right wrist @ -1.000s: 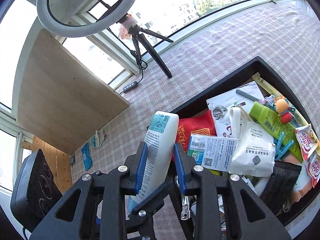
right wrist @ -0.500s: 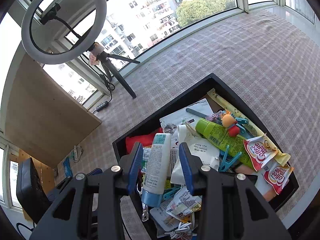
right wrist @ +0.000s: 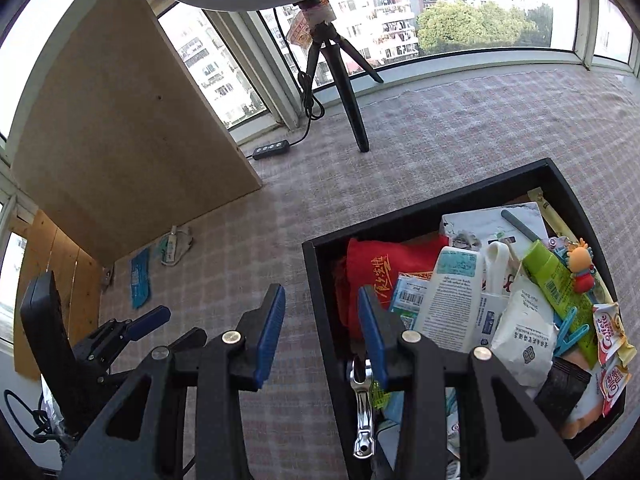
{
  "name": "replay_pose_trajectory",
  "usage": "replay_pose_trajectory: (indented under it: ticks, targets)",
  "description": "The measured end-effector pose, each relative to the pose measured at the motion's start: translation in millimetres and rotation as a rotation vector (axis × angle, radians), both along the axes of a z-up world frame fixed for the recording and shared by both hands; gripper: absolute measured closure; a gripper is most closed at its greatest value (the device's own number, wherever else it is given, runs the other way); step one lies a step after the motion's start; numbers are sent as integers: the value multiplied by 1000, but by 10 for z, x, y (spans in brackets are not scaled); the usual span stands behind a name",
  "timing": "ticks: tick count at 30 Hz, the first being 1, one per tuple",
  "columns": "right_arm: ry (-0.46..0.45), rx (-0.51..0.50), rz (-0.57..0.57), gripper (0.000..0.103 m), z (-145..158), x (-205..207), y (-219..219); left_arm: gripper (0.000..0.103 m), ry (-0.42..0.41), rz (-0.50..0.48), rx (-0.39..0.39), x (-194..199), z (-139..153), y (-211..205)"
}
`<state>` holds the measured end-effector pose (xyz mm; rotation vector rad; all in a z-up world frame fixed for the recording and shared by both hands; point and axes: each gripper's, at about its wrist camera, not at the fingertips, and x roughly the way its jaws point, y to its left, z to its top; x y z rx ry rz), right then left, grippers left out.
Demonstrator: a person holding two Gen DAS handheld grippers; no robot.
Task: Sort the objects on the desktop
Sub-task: 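Move the right tool to the white cable and small white tube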
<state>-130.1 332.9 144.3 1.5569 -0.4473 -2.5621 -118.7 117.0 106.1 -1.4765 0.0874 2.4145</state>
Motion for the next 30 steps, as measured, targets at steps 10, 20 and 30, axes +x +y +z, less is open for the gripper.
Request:
replay_pose_trajectory:
  ticks: [10,20,30]
  targets:
    - [-7,73,189,66,-284,-545,-818,48,-34,291,-36,-301,-286,-1429]
    - [11,52,267,66,-586,-1227,-1913,67,-83,565,30,-896,-594,-2467]
    - [26,135,332,66,-946,-1542,-2894,67,-100,625,66,-1337,-903,-2680]
